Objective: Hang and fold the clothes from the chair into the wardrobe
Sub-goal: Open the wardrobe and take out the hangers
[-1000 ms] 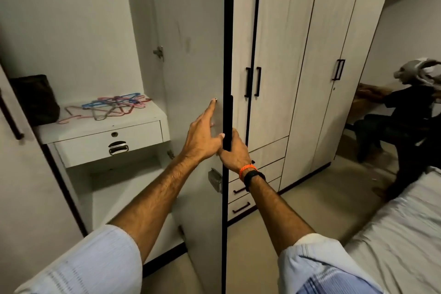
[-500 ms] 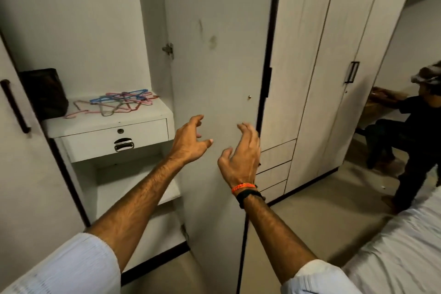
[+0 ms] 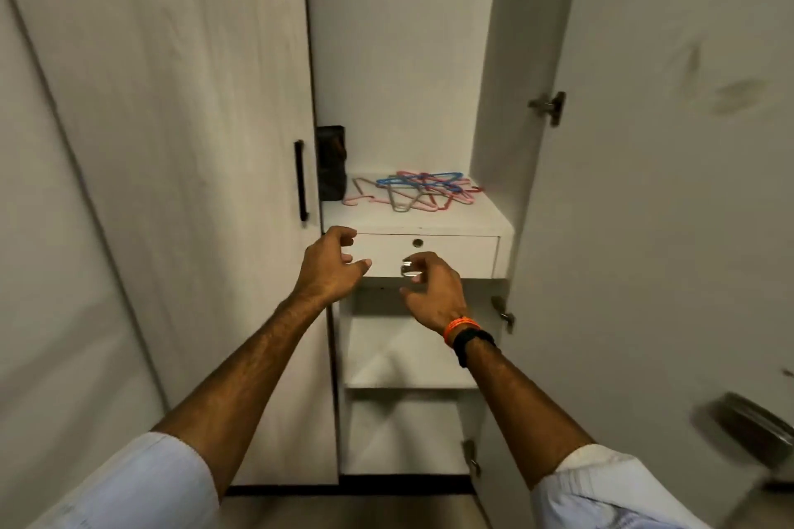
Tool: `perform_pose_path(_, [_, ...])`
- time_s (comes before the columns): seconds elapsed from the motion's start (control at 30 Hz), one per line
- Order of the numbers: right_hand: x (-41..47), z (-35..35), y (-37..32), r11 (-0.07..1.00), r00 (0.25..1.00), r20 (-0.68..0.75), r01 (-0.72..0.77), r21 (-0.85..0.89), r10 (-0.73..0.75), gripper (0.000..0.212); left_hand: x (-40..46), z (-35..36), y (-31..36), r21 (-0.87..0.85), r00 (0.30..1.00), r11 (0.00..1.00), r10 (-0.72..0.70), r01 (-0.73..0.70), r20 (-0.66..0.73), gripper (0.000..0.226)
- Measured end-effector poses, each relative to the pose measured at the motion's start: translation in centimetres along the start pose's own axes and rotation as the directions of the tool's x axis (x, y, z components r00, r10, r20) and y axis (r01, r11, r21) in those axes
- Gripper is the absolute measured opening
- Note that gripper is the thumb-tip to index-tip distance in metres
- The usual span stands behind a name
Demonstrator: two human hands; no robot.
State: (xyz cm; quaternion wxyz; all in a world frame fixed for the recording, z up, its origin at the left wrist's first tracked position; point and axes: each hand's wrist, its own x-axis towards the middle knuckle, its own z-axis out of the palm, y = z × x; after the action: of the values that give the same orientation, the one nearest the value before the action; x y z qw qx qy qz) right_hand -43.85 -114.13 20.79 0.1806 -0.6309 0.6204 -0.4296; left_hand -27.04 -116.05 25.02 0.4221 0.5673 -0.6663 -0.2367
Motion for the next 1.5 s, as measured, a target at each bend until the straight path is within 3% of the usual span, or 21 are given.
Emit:
perform_pose_path(0.17, [6.9,7.0,-2.1,1.0,0.997,0.075,0.029,-0.012,-0.028,0.056,6.7,-4.0,-5.2,0.033,0.996,0.999,-0.036,0.038,-0.082,0.053])
perform_pose_path(0.4, [17.8,15.0,-5.0,1.0,0.994,0.109,-0.01,-0.028,0.013,0.062,18.3,-7.3,-9.0,0.042,0.996,0.998,-0.039,0.043,-0.076,0.059])
perform_pose_path(0.67, [24.8,18.7,-5.5,0.995,0.989,0.126,-0.064,-0.081,0.074,0.082,25.2,-6.1,-9.6,-0.032,1.0,0.999,0.013,-0.013,0.004,0.057])
perform_pose_path(0.8, [25.9,19.6,-5.6,0.996,0.978,0.194,-0.059,-0.067,0.071,0.075,26.4,-5.4,-9.8,-0.028,0.999,0.999,0.046,-0.046,0.021,0.048])
perform_pose_path(1.13, [20.8,19.8,-6.0,0.997,0.991,0.117,-0.068,0.041,0.063,0.057,21.1,-6.6,-9.7,-0.001,0.995,0.997,0.08,-0.08,-0.061,0.034])
perform_pose_path(1.5, [4.1,21.5,-12.2,0.988,0.992,0.057,0.107,0.113,-0.114,0.041,4.0,-15.0,-9.5,0.062,0.963,0.998,0.015,0.002,-0.269,0.034])
